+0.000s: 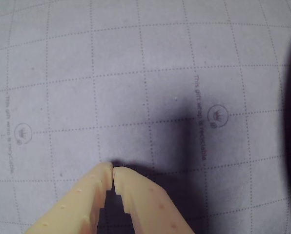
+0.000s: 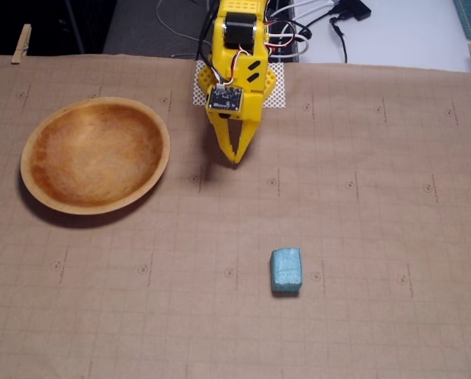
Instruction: Grasp a blue block and put it in the bowl.
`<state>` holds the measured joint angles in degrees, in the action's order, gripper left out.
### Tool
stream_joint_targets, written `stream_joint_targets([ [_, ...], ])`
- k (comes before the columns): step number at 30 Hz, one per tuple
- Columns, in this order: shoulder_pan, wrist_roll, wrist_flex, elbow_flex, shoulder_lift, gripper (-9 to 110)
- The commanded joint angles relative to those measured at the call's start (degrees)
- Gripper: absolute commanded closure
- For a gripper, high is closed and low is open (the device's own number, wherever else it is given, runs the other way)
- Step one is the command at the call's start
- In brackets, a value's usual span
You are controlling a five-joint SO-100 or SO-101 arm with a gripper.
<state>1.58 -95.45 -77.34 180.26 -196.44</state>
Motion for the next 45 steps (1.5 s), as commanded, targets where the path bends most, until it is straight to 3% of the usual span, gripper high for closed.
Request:
stream_joint_targets([
  [1,-0.4,-0.4,0.4,-1.1,-0.4,103],
  [14,0.3,-0.3,9.7,-22.3,-0.6,103],
  [31,-0.5,0.4,10.7,-43.8,0.2,104],
  [45,-6.4,0.4,9.9,-58.3,26.5,101],
])
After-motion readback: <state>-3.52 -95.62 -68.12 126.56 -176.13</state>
